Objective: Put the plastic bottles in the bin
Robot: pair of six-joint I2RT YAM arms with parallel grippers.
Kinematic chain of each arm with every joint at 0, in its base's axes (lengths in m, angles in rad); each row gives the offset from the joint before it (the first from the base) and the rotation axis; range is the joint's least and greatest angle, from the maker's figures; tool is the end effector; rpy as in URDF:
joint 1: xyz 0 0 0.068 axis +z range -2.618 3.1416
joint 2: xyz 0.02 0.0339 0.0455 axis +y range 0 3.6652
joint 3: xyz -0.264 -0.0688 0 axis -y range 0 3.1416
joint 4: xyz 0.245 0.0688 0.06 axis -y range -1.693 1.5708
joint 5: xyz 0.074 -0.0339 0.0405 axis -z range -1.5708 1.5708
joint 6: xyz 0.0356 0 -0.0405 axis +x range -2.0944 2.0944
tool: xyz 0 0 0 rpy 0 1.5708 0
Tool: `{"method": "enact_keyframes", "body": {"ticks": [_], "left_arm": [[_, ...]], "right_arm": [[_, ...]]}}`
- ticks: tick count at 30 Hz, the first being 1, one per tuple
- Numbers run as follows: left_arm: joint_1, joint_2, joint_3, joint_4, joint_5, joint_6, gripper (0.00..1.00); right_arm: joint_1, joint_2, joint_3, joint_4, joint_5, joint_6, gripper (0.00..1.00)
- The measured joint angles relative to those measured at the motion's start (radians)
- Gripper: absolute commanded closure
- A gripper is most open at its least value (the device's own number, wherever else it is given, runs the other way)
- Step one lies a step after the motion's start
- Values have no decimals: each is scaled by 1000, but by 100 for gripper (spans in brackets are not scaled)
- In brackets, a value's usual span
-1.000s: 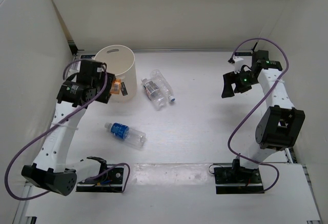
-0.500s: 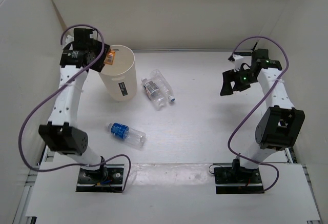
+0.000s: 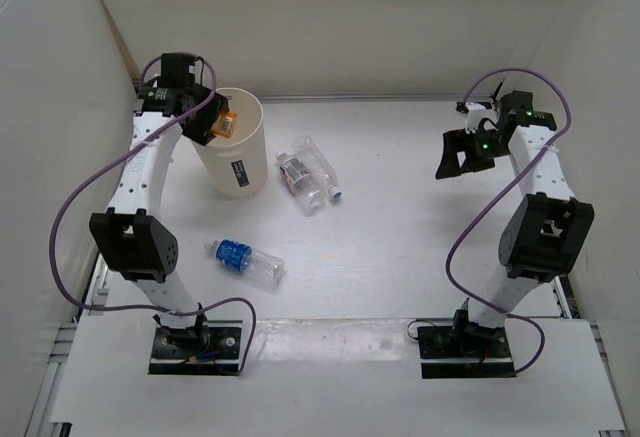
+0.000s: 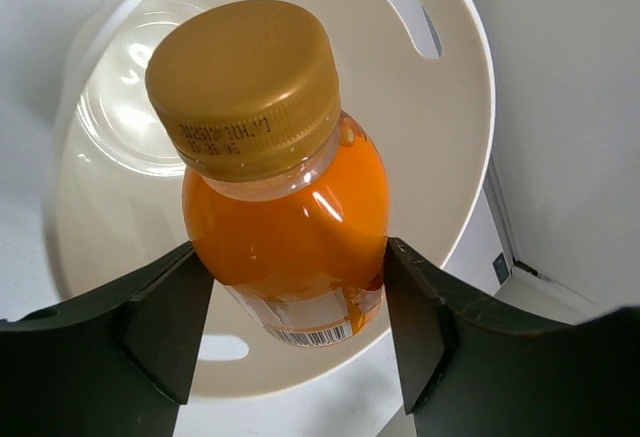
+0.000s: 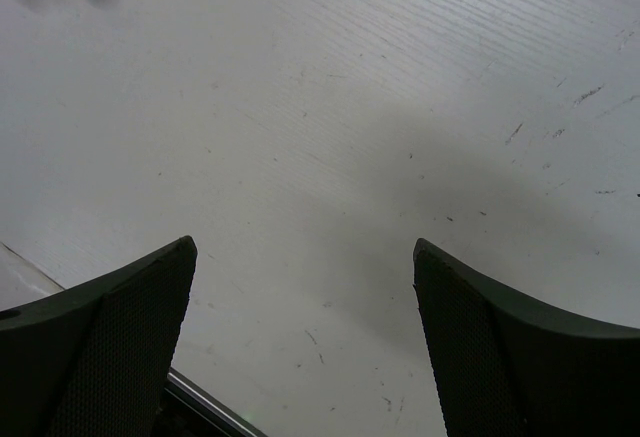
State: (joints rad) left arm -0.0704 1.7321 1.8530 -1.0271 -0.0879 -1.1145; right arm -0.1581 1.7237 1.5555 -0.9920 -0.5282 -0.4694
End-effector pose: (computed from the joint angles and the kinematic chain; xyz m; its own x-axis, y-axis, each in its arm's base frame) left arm 0.3652 -0.0226 0.3770 -0.3604 -0.8710 -0.3338 -0.6978 0.4892 -0.5232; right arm 0.3520 -0.0380 0.2965 -0.7792 -0.2714 -0.5650 -0.4655 0.8542 0.2316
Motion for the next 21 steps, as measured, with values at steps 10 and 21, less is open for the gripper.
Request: {"method": "enact_keyframes", "body": {"ticks": [10,21], "left_arm": [[-37,169,111,-65,8,16,59],[-45,232,127,-142,11,14,50]], "right_arm": [[-30,19,16,3,-3,18,10],[-63,20,16,3,-6,21,10]]}}
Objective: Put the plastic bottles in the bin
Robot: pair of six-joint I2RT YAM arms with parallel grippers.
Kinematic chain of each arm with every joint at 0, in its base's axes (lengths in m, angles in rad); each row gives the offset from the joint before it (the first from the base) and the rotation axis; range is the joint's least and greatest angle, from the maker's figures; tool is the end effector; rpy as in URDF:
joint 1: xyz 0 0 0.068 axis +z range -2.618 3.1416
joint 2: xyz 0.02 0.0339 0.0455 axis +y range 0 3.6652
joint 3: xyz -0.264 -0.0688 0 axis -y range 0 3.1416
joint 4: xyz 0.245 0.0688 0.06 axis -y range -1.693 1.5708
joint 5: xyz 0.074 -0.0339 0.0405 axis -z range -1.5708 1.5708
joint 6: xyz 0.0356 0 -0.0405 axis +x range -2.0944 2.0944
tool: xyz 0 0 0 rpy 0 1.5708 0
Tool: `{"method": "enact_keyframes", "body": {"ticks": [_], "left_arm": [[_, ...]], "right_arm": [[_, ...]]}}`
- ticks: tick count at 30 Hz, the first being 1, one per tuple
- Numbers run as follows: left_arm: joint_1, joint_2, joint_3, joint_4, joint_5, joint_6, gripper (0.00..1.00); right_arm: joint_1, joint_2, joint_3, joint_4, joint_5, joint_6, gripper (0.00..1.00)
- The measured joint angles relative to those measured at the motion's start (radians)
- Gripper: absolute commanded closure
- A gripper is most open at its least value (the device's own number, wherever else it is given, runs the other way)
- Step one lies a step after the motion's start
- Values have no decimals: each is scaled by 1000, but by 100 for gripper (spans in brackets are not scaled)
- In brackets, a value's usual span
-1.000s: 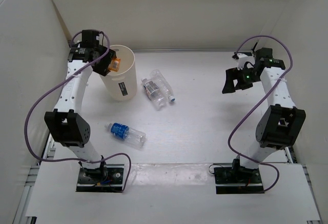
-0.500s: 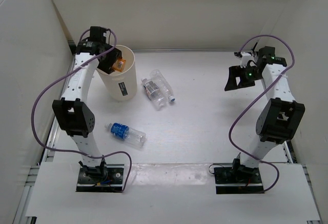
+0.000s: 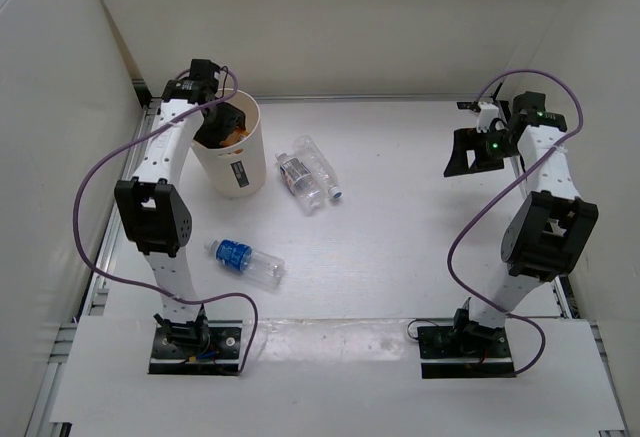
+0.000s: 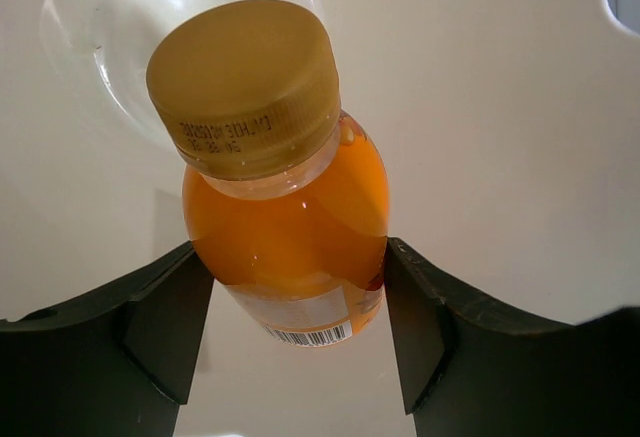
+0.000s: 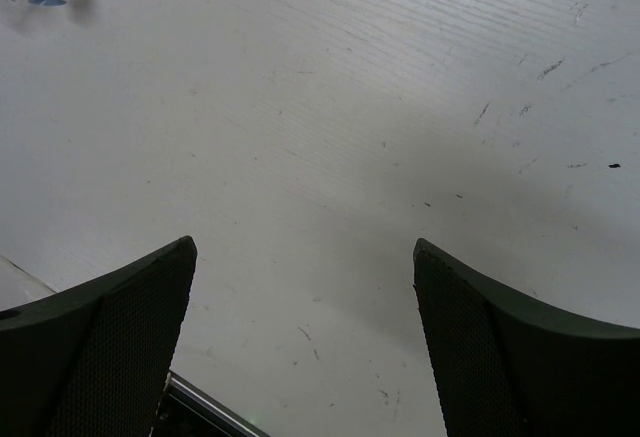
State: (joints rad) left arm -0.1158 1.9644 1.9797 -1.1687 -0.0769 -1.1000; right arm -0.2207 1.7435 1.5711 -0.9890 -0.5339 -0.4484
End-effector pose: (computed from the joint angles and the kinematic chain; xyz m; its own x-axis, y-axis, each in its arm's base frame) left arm 0.4073 -0.0446 0.3210 -0.4870 -0.8379 -0.2465 -0.7710 0.5450 -0.3294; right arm 0.3539 -0.0608 0.2947 -0.8026 -0.2024 -0.5611 -0.3964 0.8839 0.2481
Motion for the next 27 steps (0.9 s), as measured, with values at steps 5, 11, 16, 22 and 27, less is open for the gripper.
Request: {"method": "enact_keyframes", "body": {"ticks": [5,11,16,22,27], "left_arm": [[3,11,-2,9,33,-1,48],[3,14,-2,24,60,-9,42],[3,32,2,31,74,-8,31],[9,34,6,65,98,-9,5],[21,28,27,107,119,-14,0]], "right_arm": [[0,3,0,0,-1,1,10],[0,15,0,-1,-1,3,10],[0,15,0,-1,-1,4,10],[0,16,0,-1,-1,5,10],[-3,16,1,-2,-2,5,10]]}}
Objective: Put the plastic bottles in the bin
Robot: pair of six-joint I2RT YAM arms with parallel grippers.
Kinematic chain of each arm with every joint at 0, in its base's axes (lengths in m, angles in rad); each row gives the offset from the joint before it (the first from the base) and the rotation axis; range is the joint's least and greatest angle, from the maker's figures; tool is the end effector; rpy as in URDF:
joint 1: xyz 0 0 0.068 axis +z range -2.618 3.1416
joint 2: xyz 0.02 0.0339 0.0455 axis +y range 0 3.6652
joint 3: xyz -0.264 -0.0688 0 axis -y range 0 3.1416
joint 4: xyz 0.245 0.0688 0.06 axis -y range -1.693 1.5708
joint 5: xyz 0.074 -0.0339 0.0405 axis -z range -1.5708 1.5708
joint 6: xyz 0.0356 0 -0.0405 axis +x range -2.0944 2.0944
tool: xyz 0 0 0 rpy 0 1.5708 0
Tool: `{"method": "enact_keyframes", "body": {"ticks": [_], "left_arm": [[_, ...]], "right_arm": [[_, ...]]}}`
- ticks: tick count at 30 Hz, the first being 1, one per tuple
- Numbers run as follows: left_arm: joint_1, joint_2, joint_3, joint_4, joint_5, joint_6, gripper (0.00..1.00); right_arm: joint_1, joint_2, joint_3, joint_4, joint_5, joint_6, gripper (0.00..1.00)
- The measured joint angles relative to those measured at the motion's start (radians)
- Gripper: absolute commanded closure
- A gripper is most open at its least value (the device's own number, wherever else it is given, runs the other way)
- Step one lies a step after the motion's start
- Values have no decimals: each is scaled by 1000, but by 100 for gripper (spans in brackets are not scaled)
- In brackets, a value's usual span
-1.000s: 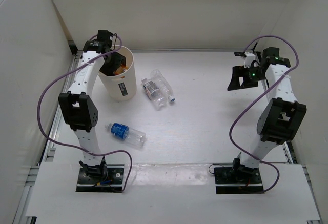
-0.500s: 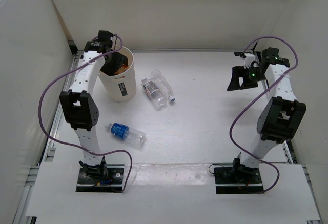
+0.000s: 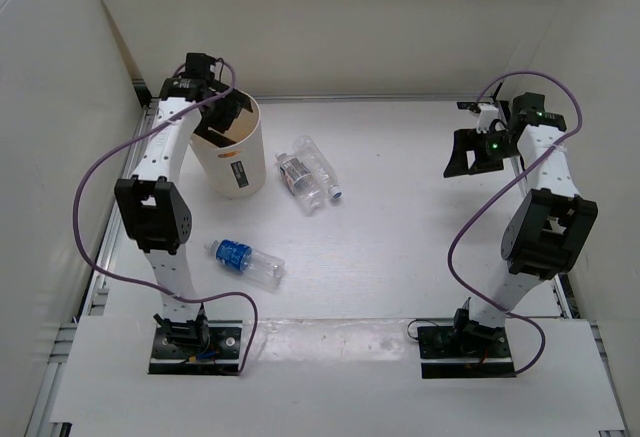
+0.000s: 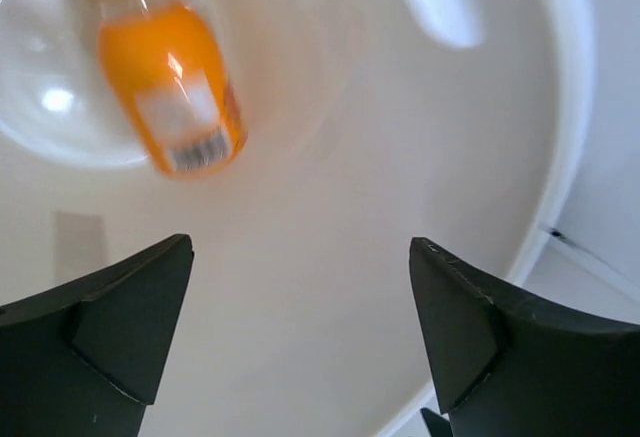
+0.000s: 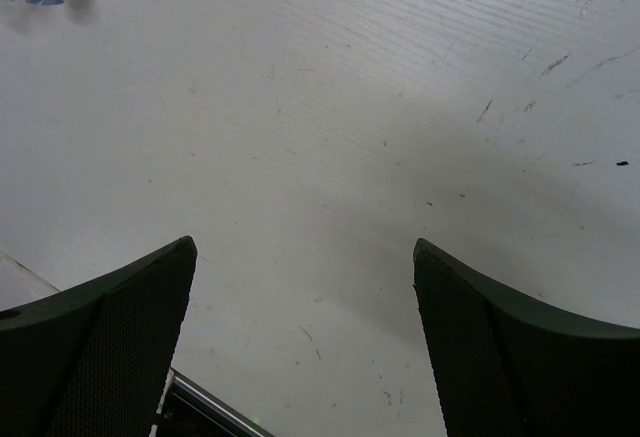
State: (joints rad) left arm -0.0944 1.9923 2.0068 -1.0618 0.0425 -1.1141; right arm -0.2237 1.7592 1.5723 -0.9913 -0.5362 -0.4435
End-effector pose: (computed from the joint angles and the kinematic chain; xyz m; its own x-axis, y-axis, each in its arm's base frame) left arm 0.4248 -0.0417 0.3230 -0.4837 -0.8549 -0.1874 -0.7230 0.5110 -0.4649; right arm 0.3564 -0.0624 0.2896 -0.8138 -0.1932 -0.5481 -0.3865 0.8843 0.2622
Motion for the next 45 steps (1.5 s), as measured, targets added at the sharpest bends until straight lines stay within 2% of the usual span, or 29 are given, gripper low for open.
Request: {"method": "enact_keyframes", "body": {"ticks": [8,13,15,20,23,25,29,32,41,45], "left_arm": [[14,-89,11,80,-10,41,0],[-4,-313,-132,224,-99,208,0],[-16,-449,-238,323,-161,309,0],[-32,-873,-612,673,-246,549,0],[-25,-1092,-852,826,-270,586,0],[-21,-1208,-1004,859,-273,583,0],[-31,-1324,-1245,826,-274,480,0],[-35,-1354,-1361,751,-262,358,0],[-43,-1260,-1411,477,-246,-16,0],[-45,-1212,-1471,415,-223,-165,0]], "right_arm": [[-1,8,24,-6,-16,-3,10],[-1,10,34,-8,-18,-5,10],[-1,11,37,-8,-18,-6,10],[2,11,42,-2,19,3,10],[5,11,43,18,65,22,10],[6,11,48,45,104,51,10],[6,11,96,75,164,102,10],[13,11,144,71,166,114,10],[63,5,70,-8,99,110,10],[74,-1,41,-39,99,93,10]]}}
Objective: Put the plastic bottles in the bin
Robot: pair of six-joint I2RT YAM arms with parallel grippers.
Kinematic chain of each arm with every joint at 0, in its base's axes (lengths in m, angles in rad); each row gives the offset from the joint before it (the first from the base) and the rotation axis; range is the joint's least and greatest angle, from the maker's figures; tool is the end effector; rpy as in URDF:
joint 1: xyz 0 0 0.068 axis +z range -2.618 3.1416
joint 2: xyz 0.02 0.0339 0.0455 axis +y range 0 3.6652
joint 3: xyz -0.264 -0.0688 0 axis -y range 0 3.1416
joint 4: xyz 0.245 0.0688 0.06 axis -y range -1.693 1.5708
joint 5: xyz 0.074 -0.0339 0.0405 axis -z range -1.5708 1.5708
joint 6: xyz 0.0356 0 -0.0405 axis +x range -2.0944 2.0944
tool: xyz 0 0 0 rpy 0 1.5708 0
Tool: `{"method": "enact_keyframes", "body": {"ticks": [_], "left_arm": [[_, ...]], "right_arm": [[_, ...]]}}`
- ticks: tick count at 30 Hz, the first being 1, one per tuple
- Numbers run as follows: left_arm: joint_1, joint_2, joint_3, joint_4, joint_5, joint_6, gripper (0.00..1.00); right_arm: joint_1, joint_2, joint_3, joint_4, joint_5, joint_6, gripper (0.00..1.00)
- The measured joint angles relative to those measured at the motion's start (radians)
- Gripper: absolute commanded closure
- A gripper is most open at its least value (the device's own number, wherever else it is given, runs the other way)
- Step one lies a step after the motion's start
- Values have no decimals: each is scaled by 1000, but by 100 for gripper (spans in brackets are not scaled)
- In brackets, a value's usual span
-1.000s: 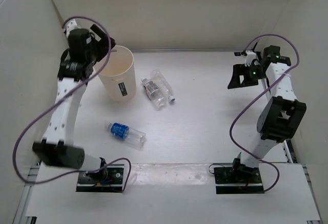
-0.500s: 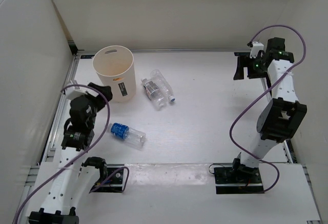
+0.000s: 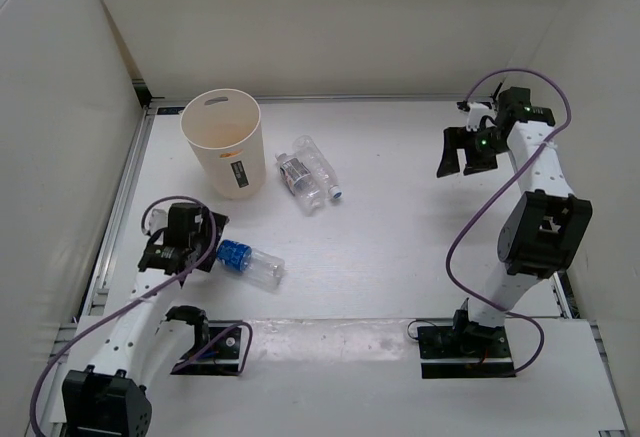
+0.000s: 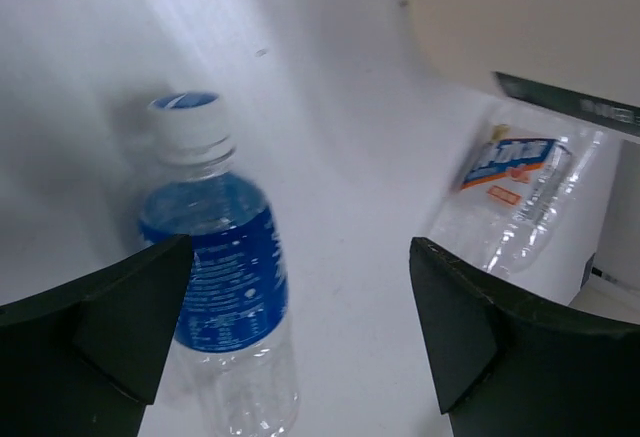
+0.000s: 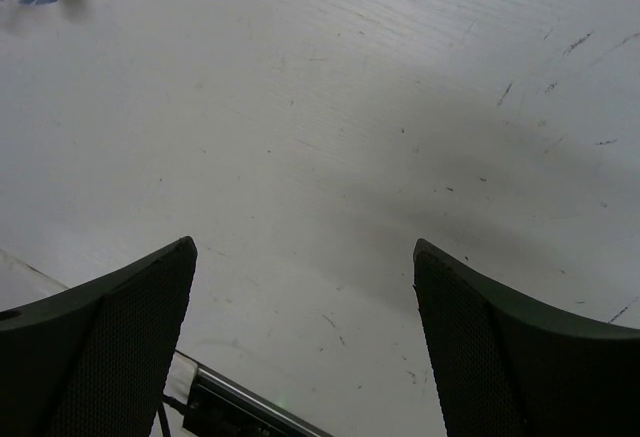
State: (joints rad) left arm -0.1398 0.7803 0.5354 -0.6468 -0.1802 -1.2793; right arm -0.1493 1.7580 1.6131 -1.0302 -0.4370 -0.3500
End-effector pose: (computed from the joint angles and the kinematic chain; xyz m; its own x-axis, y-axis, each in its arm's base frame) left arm 0.1525 -0.0150 0.2132 -0.2460 -0.9170 -0.3141 -0.7307 0.3883 -0.5615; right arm 0.3594 -0.0388 0.2988 -0.8480 -0.1866 -0.4960 -0.3378 0.9115 0.2347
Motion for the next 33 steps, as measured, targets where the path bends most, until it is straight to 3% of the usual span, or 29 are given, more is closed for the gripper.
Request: {"method": "enact_keyframes", "body": {"ticks": [9,22,26,28,33], "left_arm": [[35,116,-28,-42,109,-120,0],[73,441,101,-13,246,-20,0],[73,537,162,0,273,23,9],[73,558,171,5,281,34,22],[73,555,171,2,289,55,35]], "right_arm": [[1,-23,-12,-1,4,-6,10],[0,-24,-36,0,14,-6,10],[-1,-24,-40,0,18,-6,10],[-2,-24,-40,0,19,-6,10],[-6,-24,-41,0,22,-6,10]]}}
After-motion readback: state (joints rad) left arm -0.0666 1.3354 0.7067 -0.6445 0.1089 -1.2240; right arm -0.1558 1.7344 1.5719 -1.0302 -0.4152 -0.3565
